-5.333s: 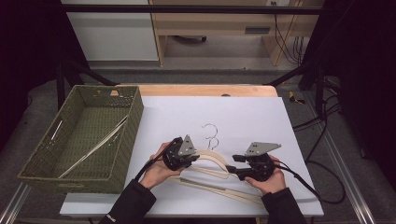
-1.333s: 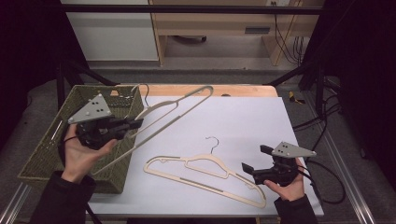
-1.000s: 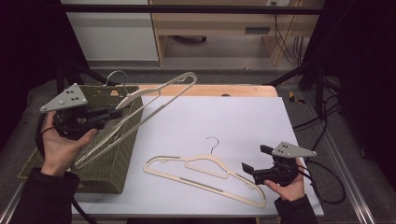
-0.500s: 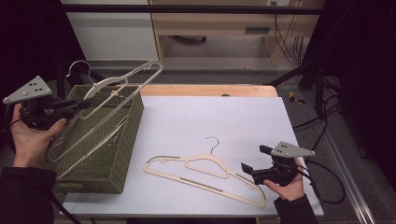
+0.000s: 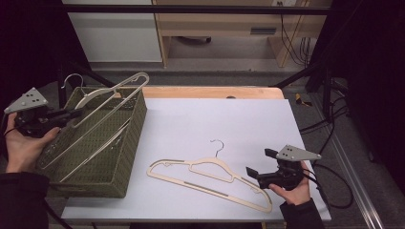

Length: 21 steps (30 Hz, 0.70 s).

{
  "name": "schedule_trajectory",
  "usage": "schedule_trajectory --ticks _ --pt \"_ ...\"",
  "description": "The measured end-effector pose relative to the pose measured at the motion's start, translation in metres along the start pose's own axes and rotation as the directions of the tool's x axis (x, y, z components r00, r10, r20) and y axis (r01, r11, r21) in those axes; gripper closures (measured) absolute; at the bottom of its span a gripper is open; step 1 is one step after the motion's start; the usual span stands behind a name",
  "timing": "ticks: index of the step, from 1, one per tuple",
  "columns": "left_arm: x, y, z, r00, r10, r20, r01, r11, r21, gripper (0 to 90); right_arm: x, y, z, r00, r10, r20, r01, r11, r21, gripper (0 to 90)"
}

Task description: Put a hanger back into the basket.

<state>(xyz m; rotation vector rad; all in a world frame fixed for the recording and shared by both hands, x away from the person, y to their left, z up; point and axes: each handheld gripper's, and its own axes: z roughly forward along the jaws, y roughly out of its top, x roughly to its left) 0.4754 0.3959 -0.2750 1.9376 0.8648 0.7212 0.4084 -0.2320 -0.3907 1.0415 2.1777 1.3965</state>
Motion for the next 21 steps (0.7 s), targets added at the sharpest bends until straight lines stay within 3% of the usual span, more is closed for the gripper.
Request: schedule_trajectory --ticks 11,16,21 --pt "0.016 -0.032 -0.001 0.9990 -0.001 -0.046 0.004 0.9979 0.065 86.2 0.001 0.000 0.001 1.0000 -0.001 0.000 0.001 1.0000 -0.004 5.4" --pt "0.016 -0.046 0.002 0.9983 -0.001 -0.059 0.005 0.9968 0.079 86.2 0.001 0.000 0.002 1.0000 -0.002 -0.002 0.002 1.0000 0.001 5.4" --pt "0.011 -0.058 0.016 0.9974 0.011 -0.072 -0.003 0.9933 0.116 86.3 0.002 -0.001 0.003 1.0000 -0.001 -0.003 0.001 1.0000 0.005 5.4"
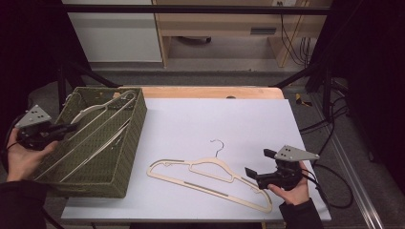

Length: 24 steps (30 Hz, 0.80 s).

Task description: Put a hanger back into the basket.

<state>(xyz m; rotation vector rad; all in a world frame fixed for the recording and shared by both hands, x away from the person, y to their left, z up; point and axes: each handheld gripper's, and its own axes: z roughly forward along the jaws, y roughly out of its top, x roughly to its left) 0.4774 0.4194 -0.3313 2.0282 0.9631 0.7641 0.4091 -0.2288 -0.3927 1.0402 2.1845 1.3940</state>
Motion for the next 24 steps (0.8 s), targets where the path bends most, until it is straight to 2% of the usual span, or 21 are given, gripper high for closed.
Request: schedule_trajectory --ticks 5,11,15,16,17,18,19,21,23,24 --pt "-0.007 -0.015 0.016 0.9999 0.004 -0.016 -0.003 0.9997 0.024 86.3 0.000 0.000 0.000 1.0000 -0.003 0.000 0.003 1.0000 0.002 5.4" --pt "-0.016 -0.031 0.036 1.0000 -0.010 0.001 0.009 0.9990 0.043 86.3 0.000 0.000 0.001 1.0000 -0.005 -0.002 0.005 1.0000 0.006 5.4" --pt "-0.017 -0.036 0.038 0.9994 -0.033 0.009 0.033 0.9980 0.054 85.8 0.000 0.000 0.001 1.0000 -0.007 -0.001 0.007 1.0000 0.001 5.5" --pt "-0.018 -0.037 0.039 0.9991 -0.039 0.017 0.038 0.9963 0.077 85.2 0.000 0.000 0.001 1.0000 -0.008 -0.002 0.008 1.0000 0.001 5.5" --pt "-0.019 -0.037 0.040 0.9996 -0.025 0.010 0.024 0.9944 0.103 84.6 0.000 0.000 0.001 1.0000 -0.008 -0.002 0.008 1.0000 0.002 5.5" --pt "-0.020 -0.038 0.042 0.9993 -0.031 0.020 0.028 0.9909 0.132 84.0 0.000 0.000 0.001 1.0000 -0.007 -0.001 0.007 1.0000 0.004 5.5" --pt "-0.021 -0.039 0.043 0.9986 -0.034 0.040 0.028 0.9897 0.140 83.2 0.001 0.000 0.002 1.0000 -0.005 -0.003 0.005 1.0000 0.004 5.5" --pt "-0.024 -0.039 0.045 0.9979 -0.040 0.050 0.032 0.9897 0.140 82.0 0.001 0.000 0.002 1.0000 -0.007 -0.005 0.007 1.0000 0.006 5.7" --pt "-0.027 -0.039 0.047 0.9949 -0.047 0.089 0.032 0.9857 0.166 80.1 0.001 0.000 0.002 1.0000 -0.008 -0.006 0.008 0.9999 0.007 6.0" --pt "-0.029 -0.038 0.048 0.9950 -0.036 0.093 0.019 0.9838 0.178 79.5 0.001 -0.001 0.003 0.9999 -0.011 -0.009 0.011 0.9999 0.009 6.1"
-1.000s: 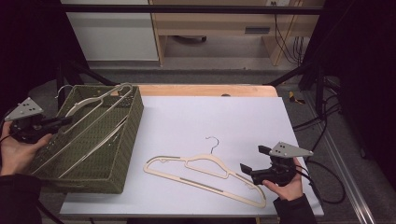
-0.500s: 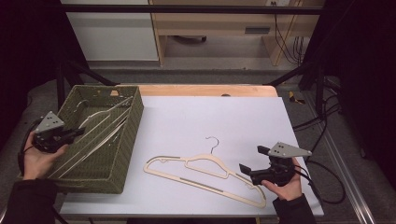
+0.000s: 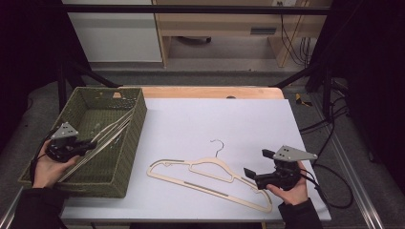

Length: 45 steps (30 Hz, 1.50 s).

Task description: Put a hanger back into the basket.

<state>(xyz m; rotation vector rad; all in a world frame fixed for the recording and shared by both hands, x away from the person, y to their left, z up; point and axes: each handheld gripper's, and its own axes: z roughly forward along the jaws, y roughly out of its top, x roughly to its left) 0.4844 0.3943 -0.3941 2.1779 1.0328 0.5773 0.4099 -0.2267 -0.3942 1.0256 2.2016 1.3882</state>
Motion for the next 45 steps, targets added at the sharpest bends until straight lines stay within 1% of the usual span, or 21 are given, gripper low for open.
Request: schedule_trajectory --ticks 1,3,7,10,13,15,17,20,21,23,24,26,28,29,32,34,38,39,41,43,45 --pt "-0.002 0.001 0.002 0.9999 -0.002 0.014 0.002 0.9999 0.012 78.7 0.001 0.000 0.000 1.0000 0.003 -0.003 -0.003 1.0000 -0.002 6.6" --pt "-0.005 0.002 0.004 0.9999 0.003 0.016 -0.004 0.9997 0.025 77.2 0.001 0.000 0.001 1.0000 0.000 -0.008 0.000 1.0000 -0.006 6.8" --pt "-0.004 0.001 0.004 0.9991 -0.022 0.036 0.021 0.9995 0.022 73.6 0.001 0.000 0.001 1.0000 -0.001 -0.006 0.001 1.0000 -0.004 6.6" --pt "-0.004 0.003 0.002 0.9986 -0.038 0.038 0.037 0.9992 0.016 65.2 0.001 0.000 0.002 1.0000 0.000 -0.006 0.000 1.0000 -0.002 6.3" --pt "-0.004 0.005 -0.001 0.9986 -0.041 0.033 0.041 0.9991 -0.010 59.2 0.002 -0.001 0.002 1.0000 0.000 -0.007 0.000 1.0000 -0.001 6.3" --pt "-0.006 0.006 -0.004 0.9984 -0.044 0.036 0.046 0.9981 -0.042 54.6 0.001 0.000 0.002 1.0000 0.000 -0.005 0.000 1.0000 -0.001 6.2" --pt "-0.007 0.009 -0.008 0.9983 -0.047 0.034 0.049 0.9966 -0.066 53.4 0.001 0.000 0.002 1.0000 0.000 -0.006 0.000 1.0000 -0.002 6.3" --pt "-0.009 0.013 -0.016 0.9972 -0.061 0.042 0.066 0.9914 -0.114 50.6 0.001 0.000 0.002 1.0000 0.001 -0.006 -0.001 1.0000 -0.002 6.3" --pt "-0.010 0.015 -0.019 0.9976 -0.056 0.040 0.061 0.9892 -0.133 49.4 0.001 0.000 0.002 1.0000 0.001 -0.007 -0.001 1.0000 -0.003 6.3" --pt "-0.014 0.018 -0.024 0.9960 -0.077 0.045 0.084 0.9791 -0.185 46.8 0.001 0.000 0.002 1.0000 0.002 -0.006 -0.002 1.0000 -0.003 6.3" --pt "-0.015 0.020 -0.028 0.9963 -0.075 0.042 0.082 0.9754 -0.205 44.4 0.001 0.000 0.002 1.0000 0.002 -0.005 -0.002 1.0000 -0.004 6.3" --pt "-0.021 0.026 -0.034 0.9957 -0.083 0.043 0.091 0.9632 -0.253 39.5 0.001 0.000 0.002 1.0000 0.005 -0.006 -0.005 1.0000 -0.007 6.3" --pt "-0.029 0.031 -0.039 0.9948 -0.092 0.045 0.101 0.9477 -0.303 34.0 0.001 0.000 0.002 0.9999 0.005 -0.009 -0.005 0.9999 -0.009 6.5" --pt "-0.033 0.035 -0.041 0.9948 -0.090 0.048 0.101 0.9418 -0.321 31.5 0.001 0.000 0.003 1.0000 0.005 -0.009 -0.005 0.9999 -0.010 6.6" --pt "-0.049 0.045 -0.043 0.9966 -0.062 0.054 0.078 0.9305 -0.358 22.2 0.002 -0.001 0.004 0.9999 0.001 -0.011 -0.002 1.0000 -0.008 6.8" --pt "-0.060 0.051 -0.043 0.9974 -0.042 0.058 0.061 0.9249 -0.375 17.2 0.002 -0.001 0.005 0.9999 -0.002 -0.011 0.002 1.0000 -0.005 6.8" --pt "-0.083 0.062 -0.040 0.9943 -0.018 0.105 0.061 0.9064 -0.418 12.8 0.002 -0.001 0.005 0.9999 -0.007 -0.009 0.007 1.0000 -0.002 6.9" --pt "-0.089 0.064 -0.038 0.9926 -0.019 0.120 0.068 0.9026 -0.425 12.1 0.002 -0.002 0.005 0.9999 -0.011 -0.011 0.011 0.9999 0.001 6.9" --pt "-0.102 0.068 -0.034 0.9900 -0.005 0.141 0.066 0.8990 -0.433 11.2 0.002 -0.002 0.005 0.9999 -0.007 -0.011 0.007 1.0000 0.001 6.9" --pt "-0.115 0.071 -0.029 0.9867 0.017 0.162 0.057 0.8963 -0.440 10.2 0.003 -0.002 0.004 0.9999 -0.011 -0.010 0.011 0.9999 0.006 6.8" --pt "-0.128 0.074 -0.023 0.9829 0.029 0.182 0.056 0.8958 -0.441 9.6 0.003 -0.003 0.004 0.9999 -0.016 -0.007 0.016 0.9998 0.008 6.9"
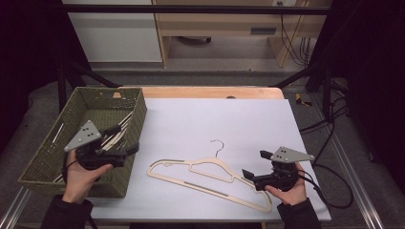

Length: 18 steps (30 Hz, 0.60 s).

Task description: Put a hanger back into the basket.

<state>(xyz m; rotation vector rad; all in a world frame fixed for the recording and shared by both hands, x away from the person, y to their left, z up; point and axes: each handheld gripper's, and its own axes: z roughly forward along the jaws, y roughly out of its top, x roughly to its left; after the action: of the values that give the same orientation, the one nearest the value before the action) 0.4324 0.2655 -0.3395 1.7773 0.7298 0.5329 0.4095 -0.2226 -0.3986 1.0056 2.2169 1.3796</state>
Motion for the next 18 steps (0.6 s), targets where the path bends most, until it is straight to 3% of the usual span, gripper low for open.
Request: schedule_trajectory --ticks 8,11,14,18 --pt "-0.034 -0.011 0.037 0.9976 0.019 0.066 -0.022 0.9987 0.045 8.8 0.001 -0.003 0.004 0.9999 -0.016 0.007 0.015 0.9993 0.035 8.3" --pt "-0.043 -0.018 0.049 0.9967 0.026 0.077 -0.032 0.9963 0.080 8.7 0.001 -0.005 0.006 0.9998 -0.017 0.008 0.016 0.9989 0.044 8.7" --pt "-0.050 -0.026 0.057 0.9953 0.012 0.096 -0.020 0.9969 0.076 8.6 -0.003 -0.010 0.007 0.9999 -0.007 0.014 0.006 0.9985 0.055 9.9" --pt "-0.056 -0.037 0.067 0.9952 0.020 0.096 -0.032 0.9914 0.127 8.9 -0.007 -0.016 0.011 0.9999 0.002 0.011 -0.003 0.9965 0.083 12.7"
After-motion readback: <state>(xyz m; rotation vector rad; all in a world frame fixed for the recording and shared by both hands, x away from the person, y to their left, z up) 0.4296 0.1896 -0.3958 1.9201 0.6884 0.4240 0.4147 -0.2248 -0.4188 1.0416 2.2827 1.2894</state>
